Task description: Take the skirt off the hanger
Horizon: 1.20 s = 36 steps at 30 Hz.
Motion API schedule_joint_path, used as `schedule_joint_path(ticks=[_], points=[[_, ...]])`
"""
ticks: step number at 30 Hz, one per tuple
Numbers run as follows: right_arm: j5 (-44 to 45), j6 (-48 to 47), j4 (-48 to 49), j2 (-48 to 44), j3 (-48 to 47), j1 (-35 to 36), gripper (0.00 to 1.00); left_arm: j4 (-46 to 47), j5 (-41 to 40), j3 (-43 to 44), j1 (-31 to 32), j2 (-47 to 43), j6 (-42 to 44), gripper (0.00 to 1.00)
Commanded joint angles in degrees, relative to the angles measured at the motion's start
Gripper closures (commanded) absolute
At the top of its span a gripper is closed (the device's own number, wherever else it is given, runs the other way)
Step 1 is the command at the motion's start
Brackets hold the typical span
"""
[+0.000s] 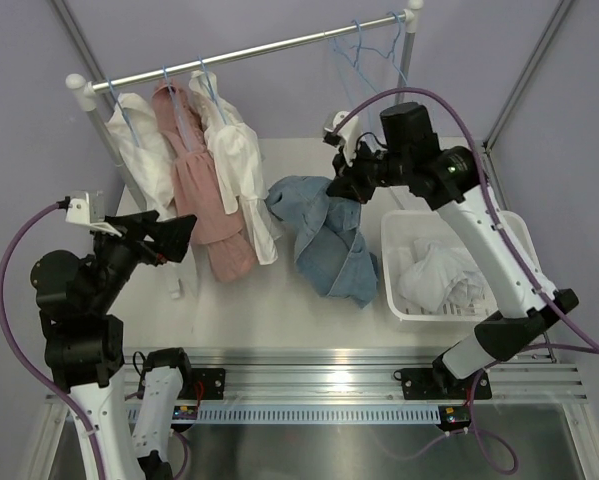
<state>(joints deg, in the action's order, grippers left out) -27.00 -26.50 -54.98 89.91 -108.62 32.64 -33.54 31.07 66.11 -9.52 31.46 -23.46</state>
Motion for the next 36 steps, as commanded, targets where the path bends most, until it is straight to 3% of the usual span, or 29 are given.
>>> schedule_joint_path(ticks=[1,8,12,21,29,36], points=[[-2.5,1.4,0.9,-5.5,-8.4,0.1,1.0,4.2,2.2,3.6,-0.3,1.3,-1.5,0.01],[-1.9,8.6,2.5,-4.7,-28.0,-4.2,1.0,6.1,1.8,5.1,-0.2,3.2,-2.1,0.01],[4.3,9.0,6.1,-5.2,-38.0,-7.9,1.0,7.3,1.3,6.8,-0.2,4.2,-2.5,0.01],[11.8,8.0,8.7,-11.5,-39.7,-18.7,1.0,12.6,-1.5,6.0,-0.3,5.5,-4.0,0.01],[24.6,0.3,10.3,-17.3,-34.4,-19.4,1.0,12.6,-3.1,5.8,-0.1,6.3,-2.3,0.01],[25.1,-1.4,14.4,-25.3,-8.5,-26.7,1.0,12.9,-2.9,4.6,0.4,5.4,-2.5,0.01]])
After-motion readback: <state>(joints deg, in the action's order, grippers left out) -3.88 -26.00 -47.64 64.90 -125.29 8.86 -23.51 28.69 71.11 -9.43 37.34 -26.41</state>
